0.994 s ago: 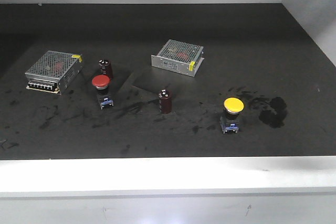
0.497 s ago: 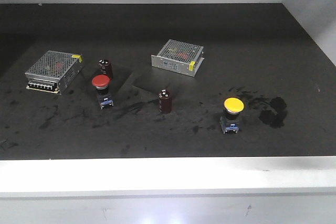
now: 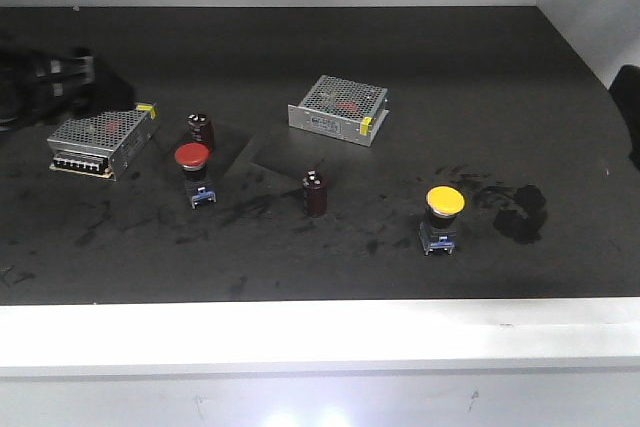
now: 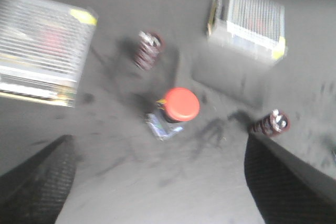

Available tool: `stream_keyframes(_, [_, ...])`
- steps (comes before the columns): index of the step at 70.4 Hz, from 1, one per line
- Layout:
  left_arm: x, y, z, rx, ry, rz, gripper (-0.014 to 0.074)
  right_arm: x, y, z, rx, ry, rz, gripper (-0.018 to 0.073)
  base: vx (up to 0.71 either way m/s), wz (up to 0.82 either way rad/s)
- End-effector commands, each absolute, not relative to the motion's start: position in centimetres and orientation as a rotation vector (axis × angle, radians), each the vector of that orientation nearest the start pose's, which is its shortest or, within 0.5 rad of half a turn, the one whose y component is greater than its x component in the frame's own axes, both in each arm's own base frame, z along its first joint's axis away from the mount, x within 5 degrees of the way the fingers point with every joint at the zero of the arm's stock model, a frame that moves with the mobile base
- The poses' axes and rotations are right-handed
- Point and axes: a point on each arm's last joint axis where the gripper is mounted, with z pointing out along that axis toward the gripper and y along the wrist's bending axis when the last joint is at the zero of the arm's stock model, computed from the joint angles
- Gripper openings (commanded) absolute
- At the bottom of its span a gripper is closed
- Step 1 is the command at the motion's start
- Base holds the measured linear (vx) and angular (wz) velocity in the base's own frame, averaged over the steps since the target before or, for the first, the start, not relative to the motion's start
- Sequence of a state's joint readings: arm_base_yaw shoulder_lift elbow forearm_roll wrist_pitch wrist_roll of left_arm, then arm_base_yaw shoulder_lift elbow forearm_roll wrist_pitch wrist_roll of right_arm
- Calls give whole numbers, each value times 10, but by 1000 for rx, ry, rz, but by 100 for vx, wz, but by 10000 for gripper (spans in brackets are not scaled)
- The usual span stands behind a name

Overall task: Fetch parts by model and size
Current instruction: 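Lower the left gripper over the red-capped push button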

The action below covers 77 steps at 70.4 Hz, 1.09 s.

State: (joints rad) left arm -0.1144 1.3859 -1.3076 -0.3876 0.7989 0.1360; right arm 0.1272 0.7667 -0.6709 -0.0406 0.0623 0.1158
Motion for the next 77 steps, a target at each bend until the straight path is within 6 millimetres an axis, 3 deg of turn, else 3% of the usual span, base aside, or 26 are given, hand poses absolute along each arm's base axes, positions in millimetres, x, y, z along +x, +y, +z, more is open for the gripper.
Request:
stream_keyframes(1, [312, -76, 389, 81, 2270, -515, 594, 167, 22, 376, -54, 1545, 150, 568, 0, 0])
stream_keyframes(14, [347, -101, 378, 45, 2383, -433, 593, 168, 22, 375, -55, 1552, 149, 568, 0, 0])
stream_keyframes(27, [371, -115, 364, 16, 2553, -231, 593, 169, 22, 374, -55, 1562, 149, 568, 0, 0])
stream_keyframes(41, [398, -125, 355, -51, 2604, -216, 593, 170, 22, 373, -55, 1565, 148, 568, 0, 0])
stream_keyframes(65, [415, -131, 317, -84, 2756, -166, 593, 170, 22, 370, -55, 1600, 145, 568, 0, 0])
stream_keyframes(77, [422, -139, 306, -90, 2762, -228, 593, 170, 22, 370, -55, 1600, 145, 568, 0, 0])
